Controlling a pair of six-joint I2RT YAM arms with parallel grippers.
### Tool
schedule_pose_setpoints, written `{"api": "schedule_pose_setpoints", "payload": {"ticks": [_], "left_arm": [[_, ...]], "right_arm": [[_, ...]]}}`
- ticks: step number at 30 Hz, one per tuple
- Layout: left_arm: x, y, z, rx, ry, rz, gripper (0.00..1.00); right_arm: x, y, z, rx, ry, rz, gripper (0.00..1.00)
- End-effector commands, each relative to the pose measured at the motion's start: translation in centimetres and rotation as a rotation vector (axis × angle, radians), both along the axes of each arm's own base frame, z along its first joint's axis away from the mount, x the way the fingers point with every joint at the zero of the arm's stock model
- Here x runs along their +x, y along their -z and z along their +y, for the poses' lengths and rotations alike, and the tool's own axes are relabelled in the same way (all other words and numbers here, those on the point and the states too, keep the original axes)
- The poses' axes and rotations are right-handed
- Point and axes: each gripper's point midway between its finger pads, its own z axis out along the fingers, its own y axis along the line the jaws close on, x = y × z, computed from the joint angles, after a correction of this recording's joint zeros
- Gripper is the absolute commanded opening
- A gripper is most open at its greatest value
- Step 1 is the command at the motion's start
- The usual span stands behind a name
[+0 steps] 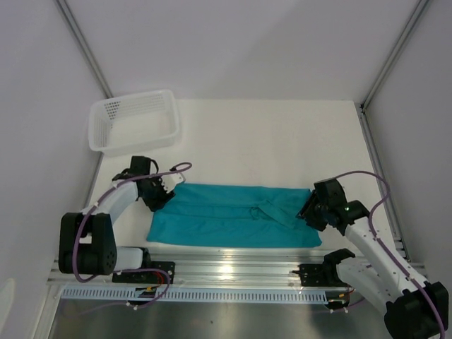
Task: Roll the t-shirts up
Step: Fold the tshirt
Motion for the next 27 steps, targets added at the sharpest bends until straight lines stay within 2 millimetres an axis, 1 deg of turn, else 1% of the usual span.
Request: {"api": "schedule_pose_setpoints", "payload": {"ticks": [1, 2, 3, 4, 5, 6, 7, 8, 9, 10, 11, 12, 13, 14, 15, 16, 17, 18, 19, 20, 21, 22, 23, 25, 27], "left_arm": [[-1.0, -2.4, 0.0, -0.02, 0.076, -0.017, 0.55], [-1.5, -3.5, 0.6, -0.023, 0.065, -0.008, 0.55], [-2.0, -3.9, 0.6, -0.031, 0.074, 0.004, 0.55], [-2.4, -4.4, 0.2, -0.053, 0.11, 0.005, 0.54], [-2.1, -5.6, -0.1, -0.068, 0.122, -0.017, 0.54], [-2.5, -6.4, -0.5, -0.09, 0.129, -0.02, 0.53], [-2.1, -7.0, -1.3, -0.133, 0.113, -0.035, 0.52], [-1.1, -8.0, -1.6, -0.153, 0.086, -0.069, 0.52], [0.9, -8.5, -2.0, -0.162, 0.07, -0.134, 0.44], [2.0, -8.6, -1.6, -0.154, -0.029, -0.139, 0.39], [3.0, -8.5, -1.9, -0.15, -0.06, -0.151, 0.35], [4.4, -7.8, -2.6, -0.142, -0.063, -0.145, 0.31], [5.1, -7.6, -2.9, -0.145, -0.102, -0.132, 0.31], [5.4, -6.9, -3.0, -0.112, -0.114, -0.118, 0.3], [6.0, -6.4, -3.0, -0.098, -0.131, -0.113, 0.27], [6.3, -5.4, -2.9, -0.073, -0.144, -0.087, 0.27], [6.5, -4.8, -2.3, -0.036, -0.161, -0.081, 0.27], [6.5, -3.9, -2.3, -0.024, -0.172, -0.061, 0.26], [6.8, -3.6, -2.0, -0.013, -0.179, -0.065, 0.26], [7.0, -3.4, -1.6, 0.009, -0.194, -0.073, 0.26], [6.9, -3.1, -1.5, 0.012, -0.194, -0.071, 0.26], [6.6, -2.6, -1.6, 0.013, -0.19, -0.059, 0.26], [6.3, -2.2, -1.9, 0.004, -0.179, -0.044, 0.26], [5.9, -1.9, -2.0, 0.002, -0.165, -0.034, 0.25], [4.9, -1.4, -2.2, -0.005, -0.145, -0.008, 0.25]], "right_arm": [[0.7, -4.8, -1.2, -0.014, 0.096, -0.104, 0.51], [1.0, -6.1, -1.3, -0.009, 0.094, -0.157, 0.51], [1.5, -7.6, -1.5, -0.01, 0.095, -0.206, 0.5], [2.0, -8.3, -1.4, -0.006, 0.092, -0.238, 0.44], [2.3, -8.7, -1.3, -0.015, 0.064, -0.265, 0.37], [3.4, -8.9, -0.5, 0.002, 0.038, -0.293, 0.21], [4.1, -8.9, 0.0, 0.008, 0.018, -0.298, 0.13], [4.7, -8.5, 0.7, 0.001, -0.034, -0.299, 0.06], [5.5, -6.8, 1.5, -0.014, -0.074, -0.244, 0.0], [6.8, -6.7, 2.7, 0.001, -0.109, -0.261, 0.0], [7.4, -6.0, 3.3, -0.014, -0.155, -0.245, 0.0], [8.4, -4.1, 4.4, -0.028, -0.197, -0.196, 0.0], [9.2, -4.0, 5.2, -0.034, -0.216, -0.193, 0.0], [9.7, -3.4, 5.7, -0.047, -0.238, -0.18, 0.0], [10.2, -2.0, 6.5, -0.067, -0.278, -0.156, 0.0], [10.5, -1.6, 7.0, -0.064, -0.297, -0.151, 0.0], [10.8, -1.4, 7.5, -0.06, -0.311, -0.149, 0.0], [11.2, -0.7, 7.9, -0.06, -0.32, -0.143, 0.0], [11.4, -0.5, 8.0, -0.058, -0.32, -0.149, 0.0], [11.1, 0.0, 8.1, -0.057, -0.325, -0.14, 0.0], [11.2, 0.1, 8.6, -0.029, -0.34, -0.148, 0.0], [11.0, 0.4, 8.8, -0.019, -0.346, -0.147, 0.0], [10.4, 1.0, 9.0, -0.004, -0.361, -0.132, 0.0], [10.2, 1.5, 9.4, 0.004, -0.367, -0.134, 0.0], [9.7, 2.2, 9.3, -0.001, -0.369, -0.113, 0.0]]}}
